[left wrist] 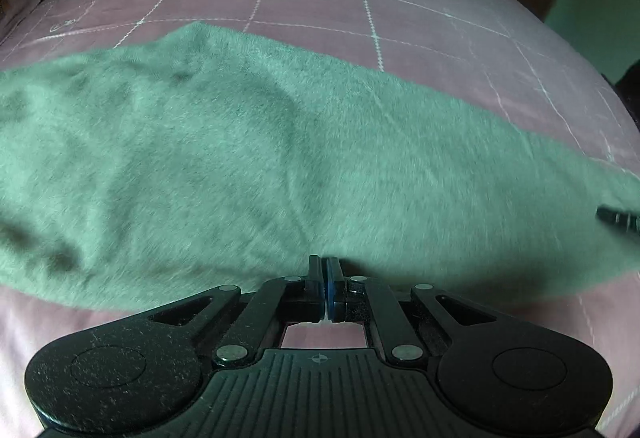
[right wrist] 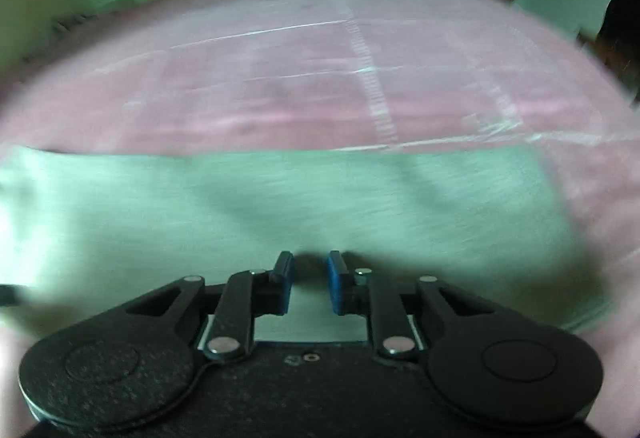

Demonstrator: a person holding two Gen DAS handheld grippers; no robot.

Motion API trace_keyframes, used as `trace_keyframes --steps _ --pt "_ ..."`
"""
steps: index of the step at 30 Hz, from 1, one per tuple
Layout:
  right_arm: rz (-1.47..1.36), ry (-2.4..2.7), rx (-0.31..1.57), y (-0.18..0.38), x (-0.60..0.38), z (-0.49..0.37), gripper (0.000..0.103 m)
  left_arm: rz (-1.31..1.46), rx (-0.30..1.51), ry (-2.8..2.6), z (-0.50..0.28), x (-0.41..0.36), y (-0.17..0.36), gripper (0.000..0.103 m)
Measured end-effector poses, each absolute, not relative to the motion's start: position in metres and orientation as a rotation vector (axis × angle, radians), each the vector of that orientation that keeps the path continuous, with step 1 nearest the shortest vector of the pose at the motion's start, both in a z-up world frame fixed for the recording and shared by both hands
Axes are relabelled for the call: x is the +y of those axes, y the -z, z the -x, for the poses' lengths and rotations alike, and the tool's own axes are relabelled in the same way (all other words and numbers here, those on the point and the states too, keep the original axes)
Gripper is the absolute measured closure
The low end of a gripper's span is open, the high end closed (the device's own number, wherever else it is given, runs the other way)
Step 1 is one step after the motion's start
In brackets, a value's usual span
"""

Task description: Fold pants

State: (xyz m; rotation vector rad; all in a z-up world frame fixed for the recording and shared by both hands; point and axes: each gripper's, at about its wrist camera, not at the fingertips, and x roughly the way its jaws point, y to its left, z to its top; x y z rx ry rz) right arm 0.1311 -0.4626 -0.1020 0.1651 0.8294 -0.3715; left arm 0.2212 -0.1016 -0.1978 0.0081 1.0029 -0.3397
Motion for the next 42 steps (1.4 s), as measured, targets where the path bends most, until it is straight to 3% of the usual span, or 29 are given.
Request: trace_keyframes --steps 2,4,6,7,14,18,22,25,31,33,35,42 --pt "-0.182 0.444 0.817 0.104 -0.496 -0.128 0.1 0.042 1.019 0.332 -0.222 -0.093 0.196 0.099" --pt "-0.209 0.5 0.821 0.102 -0.52 -0.13 0.103 0.073 1.041 0.317 -0.226 -0.091 0.191 0.098" --pt "-0.275 0.513 0.825 0.092 -0.528 -0.132 0.095 0.073 1.024 0.303 -0.232 -0.096 0.181 0.098" --pt "-0.296 0.497 0.797 0.086 -0.523 -0.132 0.081 0.06 1.001 0.309 -0.238 -0.103 0.177 0.098" --pt "-0.22 0.406 0.791 0.089 -0.487 -0.167 0.083 -0.037 0.99 0.283 -0.292 -0.151 0.184 0.098" --pt "-0.137 0.47 0.83 0.1 -0.5 -0.175 0.087 0.033 1.008 0.22 -0.312 -0.134 0.197 0.099" --pt "-0.176 0.552 0.826 0.097 -0.528 -0.161 0.089 -0.051 0.973 0.223 -0.297 -0.127 0.194 0.099" --pt "-0.214 0.527 0.784 0.084 -0.523 -0.13 0.082 -0.07 0.962 0.235 -0.271 -0.122 0.192 0.099" --pt "-0.177 0.457 0.801 0.102 -0.497 -0.076 0.087 -0.052 0.965 0.244 -0.234 -0.103 0.19 0.099" --pt "-0.236 0.501 0.791 0.094 -0.505 -0.066 0.089 -0.041 0.978 0.241 -0.229 -0.099 0.183 0.098" --pt "-0.336 0.544 0.75 0.079 -0.513 -0.052 0.082 -0.019 0.976 0.257 -0.229 -0.097 0.18 0.098" --pt "-0.67 0.621 0.715 0.077 -0.55 -0.003 0.076 0.0 0.982 0.328 -0.219 -0.132 0.18 0.098"
